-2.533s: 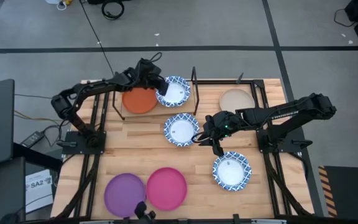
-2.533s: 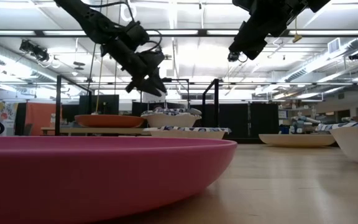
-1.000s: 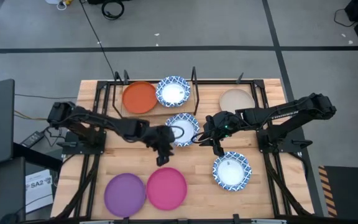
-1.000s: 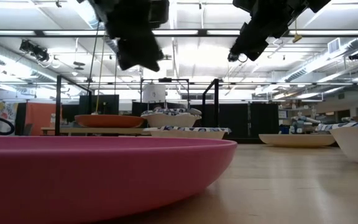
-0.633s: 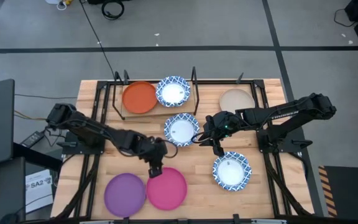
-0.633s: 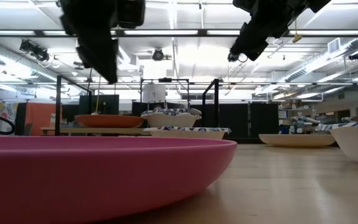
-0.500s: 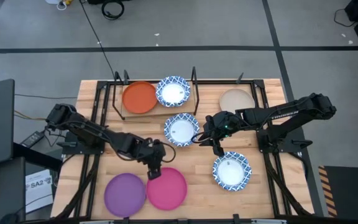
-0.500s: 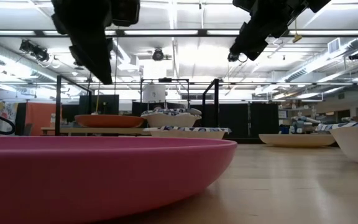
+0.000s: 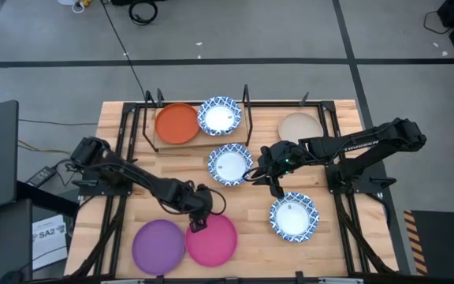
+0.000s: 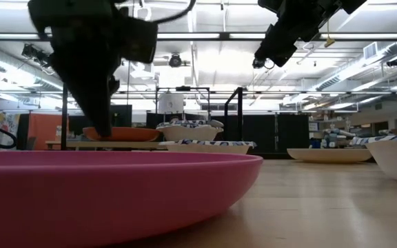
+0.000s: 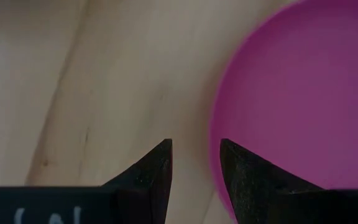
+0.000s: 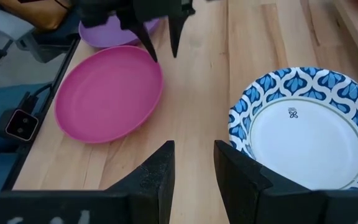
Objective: Place and stack plates onto a shelf
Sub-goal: Stack the pink plate on top of the orange plate on the shelf
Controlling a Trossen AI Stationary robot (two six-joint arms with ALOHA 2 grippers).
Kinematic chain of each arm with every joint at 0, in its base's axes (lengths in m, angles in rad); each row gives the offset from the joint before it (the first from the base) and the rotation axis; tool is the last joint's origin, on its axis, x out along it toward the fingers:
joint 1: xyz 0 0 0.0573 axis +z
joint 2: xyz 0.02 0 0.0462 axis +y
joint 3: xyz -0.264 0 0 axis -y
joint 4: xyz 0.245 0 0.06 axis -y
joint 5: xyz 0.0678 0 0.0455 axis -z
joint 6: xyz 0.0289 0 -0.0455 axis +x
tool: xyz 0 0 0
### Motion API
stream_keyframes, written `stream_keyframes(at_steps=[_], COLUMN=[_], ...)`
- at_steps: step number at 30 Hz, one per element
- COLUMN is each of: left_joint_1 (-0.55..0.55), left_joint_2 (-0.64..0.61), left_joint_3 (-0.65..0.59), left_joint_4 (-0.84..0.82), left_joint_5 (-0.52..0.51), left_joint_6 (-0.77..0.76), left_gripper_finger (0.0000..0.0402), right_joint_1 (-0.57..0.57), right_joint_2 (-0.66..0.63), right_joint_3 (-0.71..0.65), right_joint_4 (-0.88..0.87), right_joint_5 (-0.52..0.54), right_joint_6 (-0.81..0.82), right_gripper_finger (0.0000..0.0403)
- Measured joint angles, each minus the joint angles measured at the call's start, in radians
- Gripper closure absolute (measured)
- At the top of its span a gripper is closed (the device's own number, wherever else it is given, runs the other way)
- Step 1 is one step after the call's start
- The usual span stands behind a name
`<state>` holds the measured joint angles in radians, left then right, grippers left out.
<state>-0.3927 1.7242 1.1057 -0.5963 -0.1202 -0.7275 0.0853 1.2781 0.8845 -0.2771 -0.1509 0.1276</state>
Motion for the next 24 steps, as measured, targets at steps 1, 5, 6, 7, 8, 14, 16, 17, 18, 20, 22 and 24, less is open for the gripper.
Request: stream_keyframes(at_steps=[1,5,6,7,8,14,16,17,18,20,22,24], left_joint_1=[0.001,0.002,0.002,0.002,0.002,0.005,0.004,0.005,0.005,0.005,0.004,0.004], left_joint_2=[0.01,0.047,0.055,0.063,0.07,0.11,0.115,0.12,0.122,0.122,0.122,0.122], left_joint_3=[0.0,0.0,0.0,0.0,0.0,0.0,0.0,0.0,0.0,0.0,0.0,0.0], left_joint_4=[-0.001,0.017,0.023,0.028,0.035,0.058,0.056,0.064,0.066,0.064,0.07,0.072], left_joint_5=[0.011,0.059,0.065,0.065,0.065,0.073,0.077,0.085,0.088,0.093,0.093,0.094], left_joint_6=[0.0,-0.002,-0.002,0.0,0.002,0.006,0.006,0.006,0.006,0.006,0.006,0.006], left_gripper_finger=[0.026,0.026,0.026,0.026,0.026,0.026,0.026,0.026,0.026,0.0264,0.0272,0.0282], right_joint_1=[0.0,0.0,0.0,0.0,0.0,0.0,0.0,0.0,0.0,0.0,0.0,0.0], right_joint_2=[0.0,0.0,0.0,0.0,0.0,0.0,0.0,0.0,0.0,0.0,0.0,0.0], right_joint_3=[0.0,0.0,0.0,0.0,0.0,0.0,0.0,0.0,0.0,0.0,0.0,0.0], right_joint_4=[0.0,0.0,0.0,0.0,0.0,-0.001,-0.001,-0.001,-0.001,0.001,0.002,0.007], right_joint_5=[0.0,0.0,0.0,0.001,0.001,0.001,0.001,0.001,0.001,0.001,0.002,0.002], right_joint_6=[0.0,0.0,0.0,0.0,0.0,-0.001,-0.007,-0.012,-0.016,-0.019,-0.019,-0.019], right_gripper_finger=[0.0285,0.0285,0.0285,0.0285,0.0285,0.0285,0.0285,0.0285,0.0285,0.0285,0.0285,0.0285])
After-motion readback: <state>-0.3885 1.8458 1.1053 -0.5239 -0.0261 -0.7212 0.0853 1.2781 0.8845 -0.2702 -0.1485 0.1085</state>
